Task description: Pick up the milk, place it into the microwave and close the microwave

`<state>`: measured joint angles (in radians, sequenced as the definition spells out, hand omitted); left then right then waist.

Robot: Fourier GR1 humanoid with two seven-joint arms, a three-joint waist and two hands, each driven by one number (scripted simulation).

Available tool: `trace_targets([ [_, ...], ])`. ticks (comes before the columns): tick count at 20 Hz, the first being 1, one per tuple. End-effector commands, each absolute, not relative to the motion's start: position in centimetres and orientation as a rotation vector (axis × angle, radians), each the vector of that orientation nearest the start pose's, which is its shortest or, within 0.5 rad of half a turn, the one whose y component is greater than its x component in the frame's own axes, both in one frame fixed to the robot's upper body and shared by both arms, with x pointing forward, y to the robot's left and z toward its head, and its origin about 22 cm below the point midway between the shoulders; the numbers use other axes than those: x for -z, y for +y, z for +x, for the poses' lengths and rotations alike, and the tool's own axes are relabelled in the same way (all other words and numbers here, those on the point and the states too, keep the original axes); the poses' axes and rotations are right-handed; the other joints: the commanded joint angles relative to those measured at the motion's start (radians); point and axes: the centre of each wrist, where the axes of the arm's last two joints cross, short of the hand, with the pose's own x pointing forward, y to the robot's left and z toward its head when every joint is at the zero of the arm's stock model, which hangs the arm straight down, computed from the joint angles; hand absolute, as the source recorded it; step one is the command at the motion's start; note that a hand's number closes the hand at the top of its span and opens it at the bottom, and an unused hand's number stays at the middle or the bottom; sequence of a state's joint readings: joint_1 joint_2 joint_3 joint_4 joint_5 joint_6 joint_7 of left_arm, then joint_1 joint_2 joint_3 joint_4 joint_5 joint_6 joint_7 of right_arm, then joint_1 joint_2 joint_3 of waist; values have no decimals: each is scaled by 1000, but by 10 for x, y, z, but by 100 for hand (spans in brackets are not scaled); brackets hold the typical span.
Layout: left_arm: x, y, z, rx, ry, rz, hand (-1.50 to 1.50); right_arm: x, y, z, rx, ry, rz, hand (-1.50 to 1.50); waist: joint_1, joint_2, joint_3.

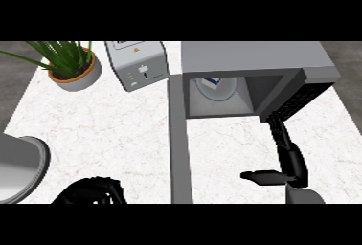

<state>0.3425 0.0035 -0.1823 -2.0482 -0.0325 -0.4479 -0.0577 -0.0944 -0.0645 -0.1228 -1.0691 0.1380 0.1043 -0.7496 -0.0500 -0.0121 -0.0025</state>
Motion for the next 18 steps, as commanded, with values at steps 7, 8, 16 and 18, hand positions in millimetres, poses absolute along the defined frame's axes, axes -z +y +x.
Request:
trace_targets([
  [7,-29,149,224,747,-1582,-446,150,57,-310,167,-169,-1902,-185,-150,-2,13,1],
  [8,-25,145,226,823,-1550,-459,150,52,-320,166,-162,-1909,-181,-150,1,13,1],
  [16,25,81,246,926,-1510,-494,150,23,-338,124,-163,-1977,-158,-150,10,14,1],
  [18,38,64,242,954,-1517,-517,150,13,-343,128,-148,-1979,-157,-150,2,16,0],
])
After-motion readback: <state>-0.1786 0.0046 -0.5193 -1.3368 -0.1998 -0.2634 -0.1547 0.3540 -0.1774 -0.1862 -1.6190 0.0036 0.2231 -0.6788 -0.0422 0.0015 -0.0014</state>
